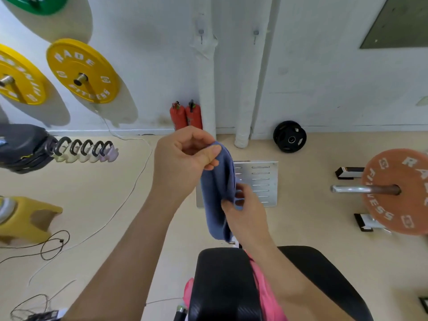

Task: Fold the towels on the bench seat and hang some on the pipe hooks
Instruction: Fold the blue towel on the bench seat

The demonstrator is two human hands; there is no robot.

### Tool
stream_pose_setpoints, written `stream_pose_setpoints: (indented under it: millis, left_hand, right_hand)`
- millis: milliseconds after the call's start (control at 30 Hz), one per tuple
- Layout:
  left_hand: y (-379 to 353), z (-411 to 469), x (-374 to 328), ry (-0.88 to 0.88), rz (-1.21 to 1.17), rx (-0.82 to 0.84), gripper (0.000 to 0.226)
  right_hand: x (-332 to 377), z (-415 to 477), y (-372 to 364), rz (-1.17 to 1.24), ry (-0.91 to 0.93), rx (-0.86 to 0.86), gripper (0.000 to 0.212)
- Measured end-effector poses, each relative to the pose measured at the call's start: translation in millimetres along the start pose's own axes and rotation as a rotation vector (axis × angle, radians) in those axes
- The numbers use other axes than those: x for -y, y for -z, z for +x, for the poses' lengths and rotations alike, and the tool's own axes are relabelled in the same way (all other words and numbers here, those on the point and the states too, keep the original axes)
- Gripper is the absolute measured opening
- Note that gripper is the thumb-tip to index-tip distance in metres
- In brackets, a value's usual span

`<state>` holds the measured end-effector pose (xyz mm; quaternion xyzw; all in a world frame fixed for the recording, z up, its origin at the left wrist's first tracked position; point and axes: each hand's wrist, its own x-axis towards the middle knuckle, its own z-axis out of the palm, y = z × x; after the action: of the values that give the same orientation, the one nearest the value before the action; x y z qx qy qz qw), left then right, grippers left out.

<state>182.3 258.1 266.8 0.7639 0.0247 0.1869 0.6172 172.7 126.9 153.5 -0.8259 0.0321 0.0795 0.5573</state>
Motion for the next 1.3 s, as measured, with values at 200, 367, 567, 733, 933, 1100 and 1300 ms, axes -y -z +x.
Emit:
stream_pose_setpoints:
  millis: [200, 367, 567, 733, 933, 1100, 1300]
  left_hand:
    - [11.4, 8.9, 11.8, 0.023, -0.054, -0.129, 0.027]
    - [19.5, 11.0, 64.3, 0.206, 0.005, -0.148, 0.026]
    - [8.2, 5.5, 128.6, 0.511, -0.024, -0.103, 0.018]
    - [-12.8, 10.2, 130.4, 0.563, -0.221, -0.132, 0.017]
    - [-20.7, -10.8, 100.6, 0.532, -0.413, -0.07, 0.02]
    - [-20.4, -98.1, 136.8, 0.696, -0.184, 0.069, 0.024]
    - [-31.2, -208.2, 199.6, 0.861, 0.465, 0.33, 0.034]
  right_hand:
    - [-35.5, 18.2, 65.8, -0.508, 0.084, 0.055, 0.022]
    - [-54.4, 35.6, 134.5, -0.763, 0.018, 0.144, 0.015]
    - [-52.0, 59.3, 153.8, -0.263, -0.134, 0.009, 0.016]
    - [-40.7, 67.0, 162.5, -0.236, 0.005, -0.228, 0.025]
    - [-33.6, 30.8, 191.2, -0.326, 0.129, -0.356, 0.025]
    - [-121.5, -47.6, 183.8, -0.382, -0.159, -0.236, 0.02]
    - [-210.2, -119.3, 150.7, -0.405, -0.562, 0.07, 0.031]
